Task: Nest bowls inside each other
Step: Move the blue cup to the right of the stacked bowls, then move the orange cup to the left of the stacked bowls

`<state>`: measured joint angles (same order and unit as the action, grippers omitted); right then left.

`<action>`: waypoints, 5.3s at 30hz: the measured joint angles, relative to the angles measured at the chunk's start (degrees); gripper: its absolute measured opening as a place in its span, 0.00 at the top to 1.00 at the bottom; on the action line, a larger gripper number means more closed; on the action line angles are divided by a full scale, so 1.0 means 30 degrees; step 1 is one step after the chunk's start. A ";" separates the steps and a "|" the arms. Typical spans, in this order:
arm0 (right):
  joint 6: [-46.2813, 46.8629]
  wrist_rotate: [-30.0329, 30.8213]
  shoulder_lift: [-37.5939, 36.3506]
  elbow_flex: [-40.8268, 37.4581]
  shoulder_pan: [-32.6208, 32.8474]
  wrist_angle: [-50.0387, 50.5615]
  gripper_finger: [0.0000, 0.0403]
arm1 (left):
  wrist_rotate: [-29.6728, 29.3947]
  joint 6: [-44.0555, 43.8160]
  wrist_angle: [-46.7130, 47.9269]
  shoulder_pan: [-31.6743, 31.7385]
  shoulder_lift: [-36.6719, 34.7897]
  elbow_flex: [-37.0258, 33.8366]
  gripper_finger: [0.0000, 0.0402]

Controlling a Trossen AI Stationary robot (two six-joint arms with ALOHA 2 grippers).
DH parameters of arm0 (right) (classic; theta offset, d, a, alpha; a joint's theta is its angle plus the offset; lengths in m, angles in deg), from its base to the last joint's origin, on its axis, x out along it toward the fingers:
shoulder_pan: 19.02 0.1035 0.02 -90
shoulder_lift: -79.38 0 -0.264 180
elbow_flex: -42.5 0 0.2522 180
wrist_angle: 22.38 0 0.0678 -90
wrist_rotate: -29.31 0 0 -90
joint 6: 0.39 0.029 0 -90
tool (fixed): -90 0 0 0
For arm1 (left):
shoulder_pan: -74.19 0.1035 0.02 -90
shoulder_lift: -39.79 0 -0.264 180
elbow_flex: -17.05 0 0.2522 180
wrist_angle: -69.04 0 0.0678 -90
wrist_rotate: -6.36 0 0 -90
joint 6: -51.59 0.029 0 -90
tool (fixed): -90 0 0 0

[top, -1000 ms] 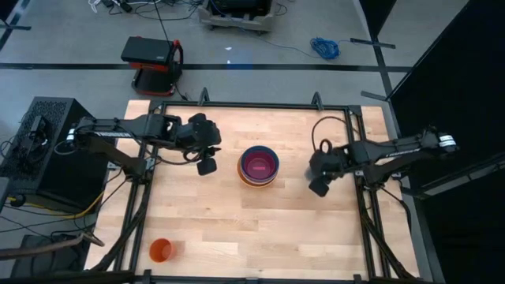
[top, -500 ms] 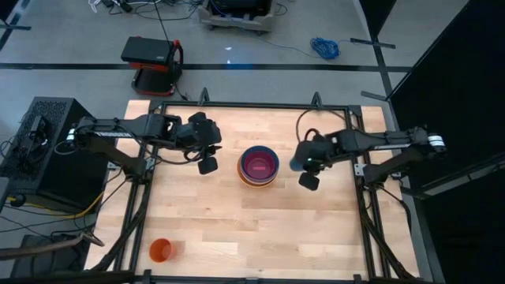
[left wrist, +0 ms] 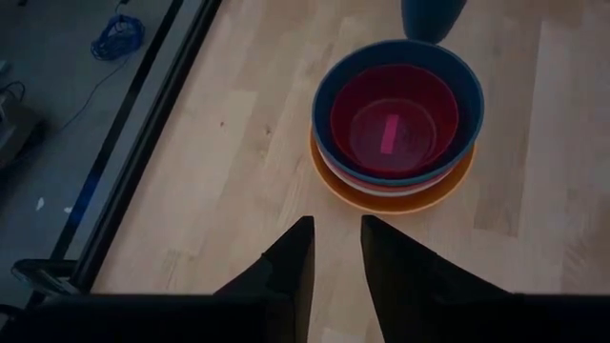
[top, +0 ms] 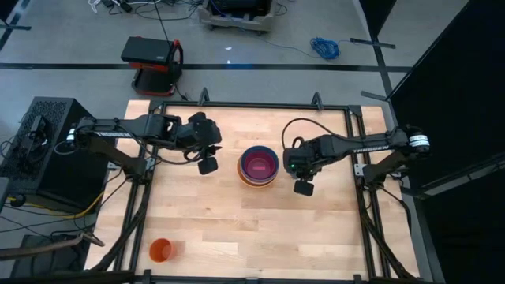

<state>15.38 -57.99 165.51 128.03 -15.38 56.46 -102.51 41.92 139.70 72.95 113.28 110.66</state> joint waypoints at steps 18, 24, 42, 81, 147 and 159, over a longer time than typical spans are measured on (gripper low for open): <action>-0.0227 -0.0663 0.0853 -0.0006 0.0000 -0.0828 1.00 | 0.0000 -0.0147 -0.0031 -0.0006 0.0000 -0.0007 0.82; -0.0418 -0.0840 0.1614 -0.0012 0.0000 -0.0971 1.00 | 0.0000 -0.0255 -0.0044 -0.0006 0.0000 -0.0007 0.82; -0.0421 -0.0947 0.2019 -0.0015 0.0000 -0.0853 1.00 | 0.0000 -0.0306 -0.0043 0.0002 0.0000 -0.0015 0.79; -0.0036 -0.0997 0.2656 -0.0015 -0.0007 -0.0551 0.79 | 0.0000 -0.0362 -0.0034 -0.0003 0.0000 -0.0015 0.78; -0.2372 0.4677 -0.7395 -0.0007 0.1479 -0.6927 0.66 | 0.5927 -2.5030 -0.1374 -1.8505 -0.0455 -0.6470 0.70; -0.2280 0.4670 -0.7395 -0.0007 0.1479 -0.6942 0.58 | 0.6477 -2.5507 -0.0539 -1.8992 0.1920 -0.6470 0.54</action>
<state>8.54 -43.98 143.33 128.00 -10.94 35.63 -83.08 -34.60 138.08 15.98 119.05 91.25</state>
